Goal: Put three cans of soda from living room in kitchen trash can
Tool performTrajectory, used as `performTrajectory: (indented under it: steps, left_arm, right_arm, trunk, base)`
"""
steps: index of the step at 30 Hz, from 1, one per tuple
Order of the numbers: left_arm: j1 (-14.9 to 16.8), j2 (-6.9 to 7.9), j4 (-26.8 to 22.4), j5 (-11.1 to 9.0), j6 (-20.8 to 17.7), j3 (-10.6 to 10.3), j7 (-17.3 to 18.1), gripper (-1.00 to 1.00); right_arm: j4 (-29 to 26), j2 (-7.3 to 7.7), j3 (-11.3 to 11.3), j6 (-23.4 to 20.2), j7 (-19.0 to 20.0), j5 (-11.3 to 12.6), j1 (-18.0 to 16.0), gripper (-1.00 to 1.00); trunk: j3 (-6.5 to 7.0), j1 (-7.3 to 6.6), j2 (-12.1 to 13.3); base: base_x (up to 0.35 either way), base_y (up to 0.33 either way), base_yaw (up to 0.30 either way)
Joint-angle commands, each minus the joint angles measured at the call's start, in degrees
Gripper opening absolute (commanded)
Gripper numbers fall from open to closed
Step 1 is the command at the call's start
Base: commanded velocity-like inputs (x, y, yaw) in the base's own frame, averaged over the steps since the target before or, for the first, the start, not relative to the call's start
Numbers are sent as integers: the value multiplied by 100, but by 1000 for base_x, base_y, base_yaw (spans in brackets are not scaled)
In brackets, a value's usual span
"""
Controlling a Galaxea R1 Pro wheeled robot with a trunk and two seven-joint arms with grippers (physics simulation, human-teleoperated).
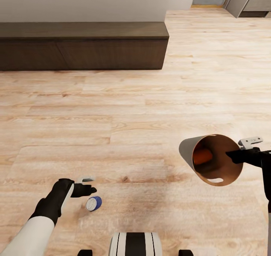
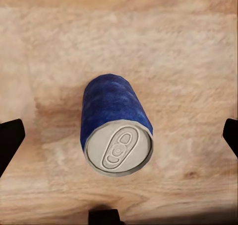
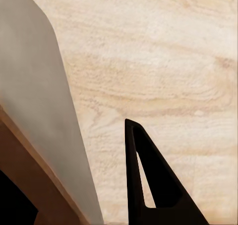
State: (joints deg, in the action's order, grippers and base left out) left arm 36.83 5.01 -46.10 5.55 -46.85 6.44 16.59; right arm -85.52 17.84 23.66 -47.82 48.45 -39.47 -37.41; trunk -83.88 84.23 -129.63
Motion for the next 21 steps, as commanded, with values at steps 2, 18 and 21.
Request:
performTrajectory:
  steps: [2,18,21]
  left_arm:
    - [0,0,-3,-1,3,-19,-24,100]
    - [0,-17,1,-1,15,-29,-53,100]
    - [0,-16,-3,-1,17,-28,-55,100]
  right_arm:
    - [0,1,-1,-17,35,52,-3,-100]
    - [8,-16,-257,-10,17,36,-2,-100]
    - [8,-17,-289,-15,16,36,-2,-100]
  trunk:
    - [-16,-1,0]
    - [-38,-1,0]
    - [-38,-1,0]
  base:
    - [-78,0,0]
    - [-10,-78,0]
    - [0,-16,0]
